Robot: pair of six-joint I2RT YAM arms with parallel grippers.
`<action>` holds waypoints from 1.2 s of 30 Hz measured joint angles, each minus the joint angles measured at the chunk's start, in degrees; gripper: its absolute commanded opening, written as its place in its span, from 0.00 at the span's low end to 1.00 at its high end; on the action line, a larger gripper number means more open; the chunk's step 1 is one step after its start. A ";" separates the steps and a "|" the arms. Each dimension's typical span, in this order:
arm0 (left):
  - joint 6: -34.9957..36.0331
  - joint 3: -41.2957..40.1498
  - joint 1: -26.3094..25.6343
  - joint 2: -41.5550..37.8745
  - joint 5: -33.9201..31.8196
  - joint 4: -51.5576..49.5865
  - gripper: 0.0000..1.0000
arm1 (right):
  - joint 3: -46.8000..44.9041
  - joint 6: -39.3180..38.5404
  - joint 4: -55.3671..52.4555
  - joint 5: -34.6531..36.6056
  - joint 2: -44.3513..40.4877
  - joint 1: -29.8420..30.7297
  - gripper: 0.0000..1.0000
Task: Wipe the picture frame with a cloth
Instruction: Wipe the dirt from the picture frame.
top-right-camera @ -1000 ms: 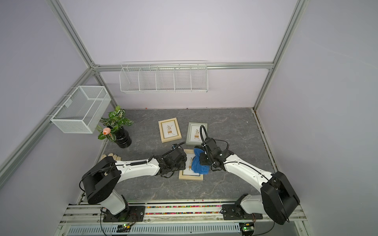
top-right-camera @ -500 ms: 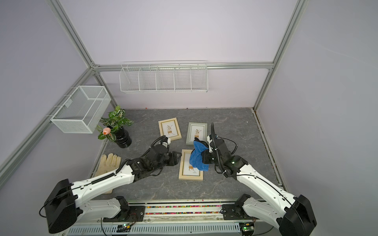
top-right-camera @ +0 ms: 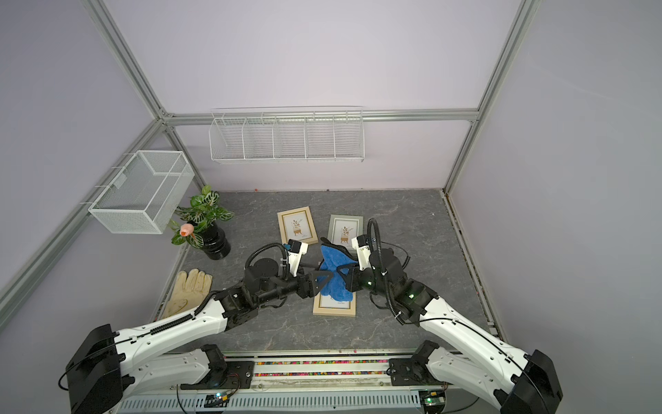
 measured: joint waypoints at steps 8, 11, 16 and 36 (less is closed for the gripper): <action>2.80 2.21 -1.05 2.47 5.84 -0.07 0.39 | -0.07 -1.31 2.16 -1.05 -0.26 1.33 0.08; 3.23 2.36 -0.96 2.49 6.05 -0.68 0.19 | -0.07 -1.73 2.25 -0.92 -0.22 1.42 0.11; 3.91 2.82 -0.79 3.15 5.01 -2.95 0.01 | -0.07 -1.81 2.51 -0.55 0.76 1.84 0.23; 1.46 4.90 6.27 -0.55 -22.10 -24.92 0.00 | 3.34 -4.61 -18.38 13.73 3.23 -4.20 0.78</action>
